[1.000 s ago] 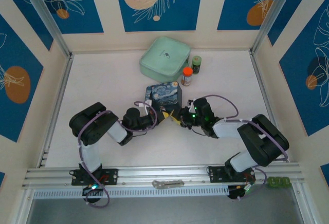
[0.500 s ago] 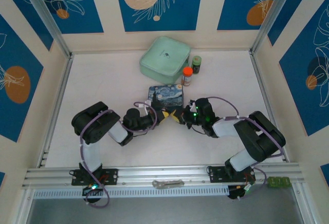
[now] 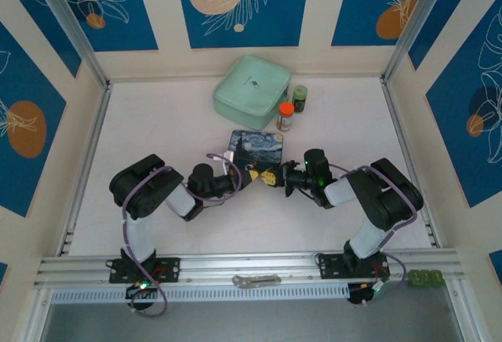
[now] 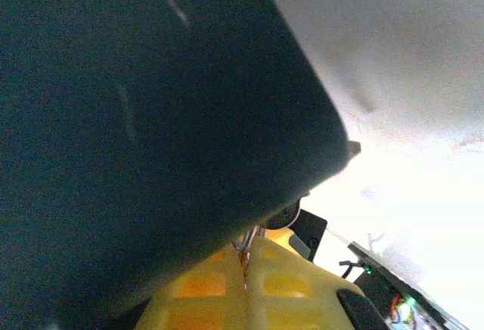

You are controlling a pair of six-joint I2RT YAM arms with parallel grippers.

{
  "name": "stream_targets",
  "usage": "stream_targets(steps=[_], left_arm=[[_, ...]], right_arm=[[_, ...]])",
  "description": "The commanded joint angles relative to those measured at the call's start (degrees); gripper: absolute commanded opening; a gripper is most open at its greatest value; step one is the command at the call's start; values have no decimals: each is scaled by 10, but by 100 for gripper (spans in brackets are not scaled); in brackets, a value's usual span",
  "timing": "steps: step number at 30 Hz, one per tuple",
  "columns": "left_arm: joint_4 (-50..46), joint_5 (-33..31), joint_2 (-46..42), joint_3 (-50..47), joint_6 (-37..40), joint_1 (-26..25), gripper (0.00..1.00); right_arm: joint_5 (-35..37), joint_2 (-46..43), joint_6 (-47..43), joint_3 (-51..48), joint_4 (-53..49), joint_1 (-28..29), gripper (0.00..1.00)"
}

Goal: Unlock the padlock with the key

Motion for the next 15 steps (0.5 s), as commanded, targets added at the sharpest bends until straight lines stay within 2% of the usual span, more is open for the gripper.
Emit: stream_targets(steps=[1, 6, 15], left_arm=[[23, 74, -2, 3, 96, -17, 0], [23, 100, -9, 5, 160, -16, 0], [23, 123, -13, -6, 209, -15, 0]], right_arm=[[-18, 16, 198, 21, 102, 22, 0], [11, 22, 264, 4, 144, 10, 0], [-18, 34, 294, 14, 130, -23, 0]])
